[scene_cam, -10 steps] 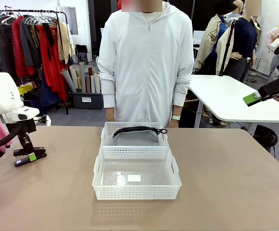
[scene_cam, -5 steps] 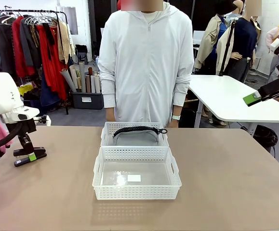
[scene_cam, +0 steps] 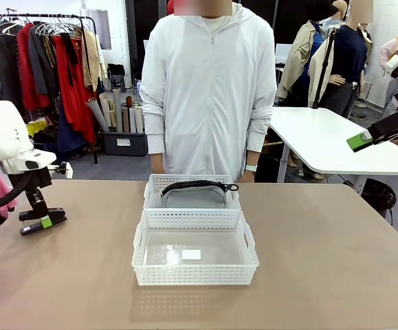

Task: Distribute items into two baskets.
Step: Pick up the Stapler that the person points to.

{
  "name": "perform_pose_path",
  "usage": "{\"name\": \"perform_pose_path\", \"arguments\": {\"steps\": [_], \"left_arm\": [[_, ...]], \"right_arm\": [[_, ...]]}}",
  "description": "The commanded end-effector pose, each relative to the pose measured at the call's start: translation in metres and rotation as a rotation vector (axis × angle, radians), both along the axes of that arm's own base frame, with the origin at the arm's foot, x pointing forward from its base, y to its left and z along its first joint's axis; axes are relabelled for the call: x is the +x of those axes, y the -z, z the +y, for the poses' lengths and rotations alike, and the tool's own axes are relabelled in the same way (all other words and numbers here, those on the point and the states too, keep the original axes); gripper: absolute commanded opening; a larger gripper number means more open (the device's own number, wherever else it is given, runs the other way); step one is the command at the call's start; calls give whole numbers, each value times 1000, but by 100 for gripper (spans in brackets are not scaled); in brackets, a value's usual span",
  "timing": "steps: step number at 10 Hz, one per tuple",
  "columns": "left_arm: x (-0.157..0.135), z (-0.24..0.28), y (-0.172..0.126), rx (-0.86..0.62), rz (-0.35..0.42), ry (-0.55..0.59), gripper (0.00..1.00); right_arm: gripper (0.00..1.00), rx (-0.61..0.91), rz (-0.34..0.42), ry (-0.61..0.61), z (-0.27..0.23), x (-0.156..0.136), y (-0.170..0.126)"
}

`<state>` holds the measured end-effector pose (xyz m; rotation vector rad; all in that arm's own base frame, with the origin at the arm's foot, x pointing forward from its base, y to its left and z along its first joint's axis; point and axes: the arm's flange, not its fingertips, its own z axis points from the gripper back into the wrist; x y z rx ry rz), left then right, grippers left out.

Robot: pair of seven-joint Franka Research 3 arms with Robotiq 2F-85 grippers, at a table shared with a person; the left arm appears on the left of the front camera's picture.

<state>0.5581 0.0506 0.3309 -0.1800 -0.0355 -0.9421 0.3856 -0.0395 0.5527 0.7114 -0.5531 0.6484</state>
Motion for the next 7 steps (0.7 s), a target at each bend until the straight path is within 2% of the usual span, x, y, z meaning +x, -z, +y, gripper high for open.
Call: {"name": "perform_pose_path", "arguments": {"steps": [1, 4, 6, 7], "left_arm": [[-36, -10, -51, 29, -24, 55, 10], [-86, -52, -116, 69, -41, 136, 10], [-108, -70, -162, 88, -76, 180, 10], [-114, -78, -174, 105, -77, 207, 10]], "right_arm": [[100, 0, -3, 4, 0, 0, 0], [100, 0, -3, 4, 0, 0, 0], [100, 0, -3, 4, 0, 0, 0], [100, 0, -3, 4, 0, 0, 0]]}}
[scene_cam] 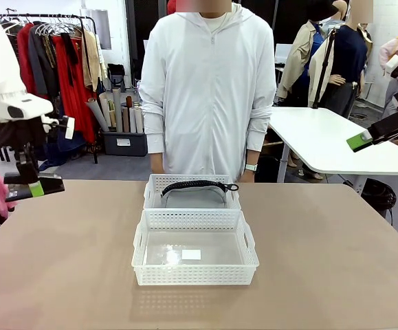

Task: Distribute items into two baskets.
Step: Pick up the Stapler that the person points to.

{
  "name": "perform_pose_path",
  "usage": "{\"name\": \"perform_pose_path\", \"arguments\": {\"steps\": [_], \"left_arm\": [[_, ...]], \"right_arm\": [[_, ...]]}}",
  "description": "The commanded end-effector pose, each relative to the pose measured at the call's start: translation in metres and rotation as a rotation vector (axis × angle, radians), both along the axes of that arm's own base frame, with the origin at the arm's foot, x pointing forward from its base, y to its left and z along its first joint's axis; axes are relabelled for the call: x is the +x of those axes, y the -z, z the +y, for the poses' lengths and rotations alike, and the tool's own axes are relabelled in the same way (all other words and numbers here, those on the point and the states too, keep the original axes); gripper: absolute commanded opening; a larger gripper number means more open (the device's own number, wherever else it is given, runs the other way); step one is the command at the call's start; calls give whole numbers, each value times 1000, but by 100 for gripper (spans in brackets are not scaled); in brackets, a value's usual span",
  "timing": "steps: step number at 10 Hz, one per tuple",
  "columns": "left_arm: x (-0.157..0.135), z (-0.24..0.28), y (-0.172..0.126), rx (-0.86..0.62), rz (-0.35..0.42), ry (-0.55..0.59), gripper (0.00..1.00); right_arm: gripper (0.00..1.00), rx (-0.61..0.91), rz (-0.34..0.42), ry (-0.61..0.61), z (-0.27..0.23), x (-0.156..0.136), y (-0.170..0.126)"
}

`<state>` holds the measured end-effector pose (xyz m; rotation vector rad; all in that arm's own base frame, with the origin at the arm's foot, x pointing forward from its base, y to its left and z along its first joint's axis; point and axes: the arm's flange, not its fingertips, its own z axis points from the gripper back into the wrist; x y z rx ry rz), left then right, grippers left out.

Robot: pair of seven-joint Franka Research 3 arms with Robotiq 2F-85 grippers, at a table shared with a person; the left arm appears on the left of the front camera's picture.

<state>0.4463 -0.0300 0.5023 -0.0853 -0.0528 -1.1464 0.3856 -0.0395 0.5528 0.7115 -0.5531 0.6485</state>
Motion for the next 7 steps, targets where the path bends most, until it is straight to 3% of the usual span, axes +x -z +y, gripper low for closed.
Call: {"name": "perform_pose_path", "arguments": {"steps": [1, 5, 7], "left_arm": [[-5, -4, -11, 61, -23, 17, 10], [-4, -3, -29, 51, -47, 32, 10], [-6, -10, -22, 53, -36, 39, 10]], "right_arm": [[100, 0, -3, 4, 0, 0, 0], [100, 0, -3, 4, 0, 0, 0], [100, 0, -3, 4, 0, 0, 0]]}}
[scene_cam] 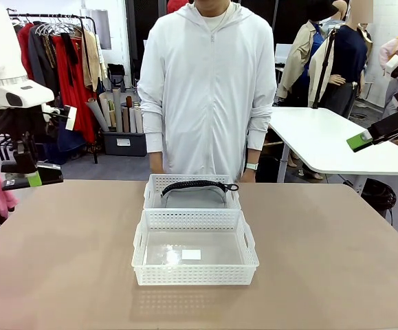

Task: Distribute items into two baskets.
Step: Pick up the Stapler that the person points to, then place the picked Stapler into the Organizing basket as instructed by the person.

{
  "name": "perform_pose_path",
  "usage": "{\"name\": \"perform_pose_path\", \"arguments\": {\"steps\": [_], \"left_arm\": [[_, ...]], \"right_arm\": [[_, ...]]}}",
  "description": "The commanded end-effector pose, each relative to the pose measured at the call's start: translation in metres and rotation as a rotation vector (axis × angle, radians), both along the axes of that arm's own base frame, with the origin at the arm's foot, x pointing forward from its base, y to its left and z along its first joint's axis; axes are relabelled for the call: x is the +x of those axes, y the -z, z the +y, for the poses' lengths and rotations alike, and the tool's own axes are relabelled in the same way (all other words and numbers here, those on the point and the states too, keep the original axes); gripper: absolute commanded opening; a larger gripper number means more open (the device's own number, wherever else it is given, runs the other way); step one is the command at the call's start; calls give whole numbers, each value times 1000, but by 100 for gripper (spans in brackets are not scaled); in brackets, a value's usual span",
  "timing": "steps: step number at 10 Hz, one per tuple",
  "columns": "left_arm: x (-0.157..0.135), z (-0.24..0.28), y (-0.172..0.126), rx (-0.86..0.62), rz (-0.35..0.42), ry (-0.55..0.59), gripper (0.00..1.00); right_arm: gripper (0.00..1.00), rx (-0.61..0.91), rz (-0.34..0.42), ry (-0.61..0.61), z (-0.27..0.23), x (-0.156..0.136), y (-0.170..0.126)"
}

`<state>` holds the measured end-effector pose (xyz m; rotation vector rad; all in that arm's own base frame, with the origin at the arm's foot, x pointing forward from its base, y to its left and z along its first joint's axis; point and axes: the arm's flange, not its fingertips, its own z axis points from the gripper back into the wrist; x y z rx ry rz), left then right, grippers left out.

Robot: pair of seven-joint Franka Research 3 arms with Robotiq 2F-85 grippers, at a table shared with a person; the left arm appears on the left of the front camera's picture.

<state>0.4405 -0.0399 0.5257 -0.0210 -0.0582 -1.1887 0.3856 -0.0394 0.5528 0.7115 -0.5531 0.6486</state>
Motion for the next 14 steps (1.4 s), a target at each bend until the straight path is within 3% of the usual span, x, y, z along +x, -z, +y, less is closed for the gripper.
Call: {"name": "perform_pose_path", "arguments": {"steps": [1, 14], "left_arm": [[-1, -1, 2, 4, 3, -1, 10], [-1, -1, 2, 4, 3, -1, 10]], "right_arm": [[100, 0, -3, 4, 0, 0, 0], [100, 0, -3, 4, 0, 0, 0]]}}
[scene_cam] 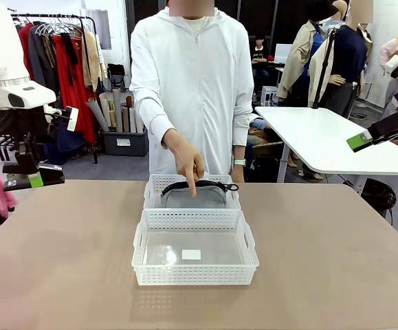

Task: Distribute items into two baskets.
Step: Place the picked Stapler into the Organizing basket as instructed by the person.

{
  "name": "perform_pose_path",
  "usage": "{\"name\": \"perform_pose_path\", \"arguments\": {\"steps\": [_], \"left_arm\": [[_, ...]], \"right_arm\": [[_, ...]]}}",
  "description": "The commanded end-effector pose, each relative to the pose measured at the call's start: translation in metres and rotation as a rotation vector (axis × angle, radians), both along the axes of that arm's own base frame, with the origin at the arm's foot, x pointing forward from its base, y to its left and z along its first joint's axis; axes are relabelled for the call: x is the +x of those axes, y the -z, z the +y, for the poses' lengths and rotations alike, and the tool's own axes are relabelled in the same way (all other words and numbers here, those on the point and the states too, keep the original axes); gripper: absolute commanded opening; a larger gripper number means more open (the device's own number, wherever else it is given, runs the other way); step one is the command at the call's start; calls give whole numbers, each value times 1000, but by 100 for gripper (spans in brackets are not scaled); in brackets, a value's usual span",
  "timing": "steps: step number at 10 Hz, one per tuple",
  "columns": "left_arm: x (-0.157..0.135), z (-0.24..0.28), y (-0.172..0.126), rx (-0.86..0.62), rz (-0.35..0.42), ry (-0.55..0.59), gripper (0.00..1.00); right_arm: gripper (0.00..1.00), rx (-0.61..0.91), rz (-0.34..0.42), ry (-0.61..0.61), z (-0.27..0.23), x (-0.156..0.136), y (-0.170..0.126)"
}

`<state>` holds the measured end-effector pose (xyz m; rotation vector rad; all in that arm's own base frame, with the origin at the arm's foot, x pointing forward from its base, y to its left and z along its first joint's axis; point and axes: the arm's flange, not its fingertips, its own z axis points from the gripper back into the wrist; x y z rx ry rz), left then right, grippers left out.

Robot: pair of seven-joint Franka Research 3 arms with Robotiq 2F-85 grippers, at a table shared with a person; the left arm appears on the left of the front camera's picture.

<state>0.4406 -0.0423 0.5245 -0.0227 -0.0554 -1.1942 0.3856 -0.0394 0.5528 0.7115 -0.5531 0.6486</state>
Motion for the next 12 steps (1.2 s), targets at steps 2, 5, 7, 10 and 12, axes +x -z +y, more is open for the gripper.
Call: {"name": "perform_pose_path", "arguments": {"steps": [2, 5, 7, 10, 12], "left_arm": [[-1, 2, 0, 4, 0, -6, 10], [-1, 2, 0, 4, 0, -6, 10], [0, -3, 4, -5, -2, -1, 10], [-3, -31, 17, -34, -3, 51, 10], [-6, -55, 28, -29, 4, 103, 10]], "right_arm": [[100, 0, -3, 4, 0, 0, 0], [100, 0, -3, 4, 0, 0, 0], [100, 0, -3, 4, 0, 0, 0], [100, 0, -3, 4, 0, 0, 0], [100, 0, -3, 4, 0, 0, 0]]}}
